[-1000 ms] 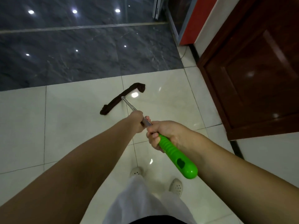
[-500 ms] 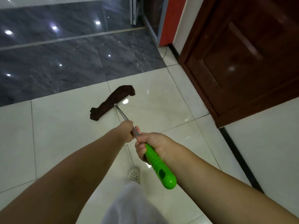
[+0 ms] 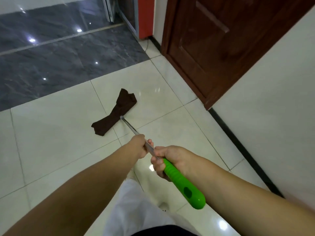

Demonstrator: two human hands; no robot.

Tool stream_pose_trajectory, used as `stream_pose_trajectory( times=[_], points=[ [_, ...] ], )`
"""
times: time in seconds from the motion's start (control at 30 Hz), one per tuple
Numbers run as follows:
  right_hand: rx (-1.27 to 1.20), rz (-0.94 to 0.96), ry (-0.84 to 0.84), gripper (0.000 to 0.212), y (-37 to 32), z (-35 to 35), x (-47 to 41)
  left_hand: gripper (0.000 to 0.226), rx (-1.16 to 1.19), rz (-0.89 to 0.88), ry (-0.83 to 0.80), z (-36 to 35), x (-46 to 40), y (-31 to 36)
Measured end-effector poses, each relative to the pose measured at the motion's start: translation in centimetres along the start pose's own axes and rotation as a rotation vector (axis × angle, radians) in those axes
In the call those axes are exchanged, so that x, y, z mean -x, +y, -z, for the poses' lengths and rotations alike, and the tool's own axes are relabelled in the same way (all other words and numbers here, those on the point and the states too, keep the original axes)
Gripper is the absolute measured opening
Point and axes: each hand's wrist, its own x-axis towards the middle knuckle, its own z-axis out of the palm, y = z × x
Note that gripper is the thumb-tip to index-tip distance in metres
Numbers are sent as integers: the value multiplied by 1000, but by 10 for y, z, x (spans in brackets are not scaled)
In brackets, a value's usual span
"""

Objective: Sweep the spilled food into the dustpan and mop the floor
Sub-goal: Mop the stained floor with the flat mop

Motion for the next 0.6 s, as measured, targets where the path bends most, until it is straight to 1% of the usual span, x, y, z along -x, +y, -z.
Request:
stream_pose_trajectory(
  times=[0.07,0.13,0.37,0.47,0.6],
  points=[
    [1,-8,18,27,16,23,18,28,-36,1,-41,-8,15,-29],
    [26,-17,35,27,30,43,33,31,-26,15,-96,-12,32,-60],
    [119,-72,78,25,60,78,80,14,-46,4,-78,-17,75,-121],
    [167,-101,76,22,64,74,87,11,-15,-4,-68,-9,82,-127],
    [217,-118,63,27,68,51,80,6,60,-17,-31,9,85,-118]
  ],
)
